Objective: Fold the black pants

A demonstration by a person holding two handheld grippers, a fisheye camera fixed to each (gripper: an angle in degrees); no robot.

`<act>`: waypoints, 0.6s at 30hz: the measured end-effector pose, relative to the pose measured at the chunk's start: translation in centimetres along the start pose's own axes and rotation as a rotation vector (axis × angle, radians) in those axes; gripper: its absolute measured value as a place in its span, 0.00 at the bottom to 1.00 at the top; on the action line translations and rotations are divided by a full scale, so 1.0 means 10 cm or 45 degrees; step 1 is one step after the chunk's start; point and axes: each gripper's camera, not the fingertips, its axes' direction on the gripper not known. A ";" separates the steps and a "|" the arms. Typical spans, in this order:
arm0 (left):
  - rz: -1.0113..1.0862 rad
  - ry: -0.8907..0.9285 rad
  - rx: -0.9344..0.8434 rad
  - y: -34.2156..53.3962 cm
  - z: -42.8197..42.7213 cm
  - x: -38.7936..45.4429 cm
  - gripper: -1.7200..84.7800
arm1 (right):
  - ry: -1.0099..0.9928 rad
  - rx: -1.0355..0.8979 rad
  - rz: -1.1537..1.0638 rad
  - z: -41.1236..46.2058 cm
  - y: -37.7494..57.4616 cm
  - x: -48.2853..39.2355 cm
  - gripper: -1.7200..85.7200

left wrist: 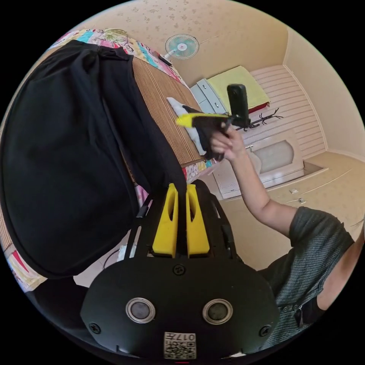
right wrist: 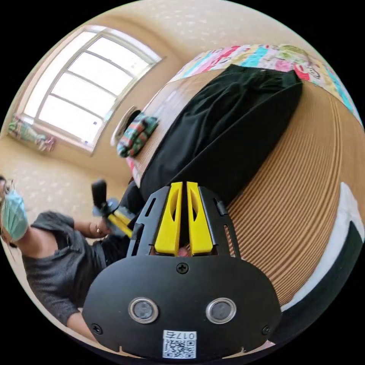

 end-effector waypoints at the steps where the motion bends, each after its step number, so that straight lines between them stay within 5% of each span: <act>1: 0.010 -0.007 0.003 -0.01 0.02 0.03 0.04 | 0.033 0.069 0.096 0.02 -0.41 0.26 0.12; 7: 0.075 -0.055 0.007 -0.08 0.19 0.20 0.04 | 0.273 0.274 0.501 0.40 -1.83 1.19 0.21; 11: 0.055 -0.027 0.033 -0.07 0.14 0.10 0.05 | 0.633 0.083 0.616 0.96 -2.32 1.42 0.15; 14: -0.003 0.019 0.100 0.00 -0.01 -0.11 0.05 | 0.947 0.160 0.481 1.22 -2.56 0.92 0.07; 18: -0.097 0.165 0.230 0.24 -0.36 -0.36 0.04 | 1.041 0.453 0.125 1.45 -2.72 -0.19 0.05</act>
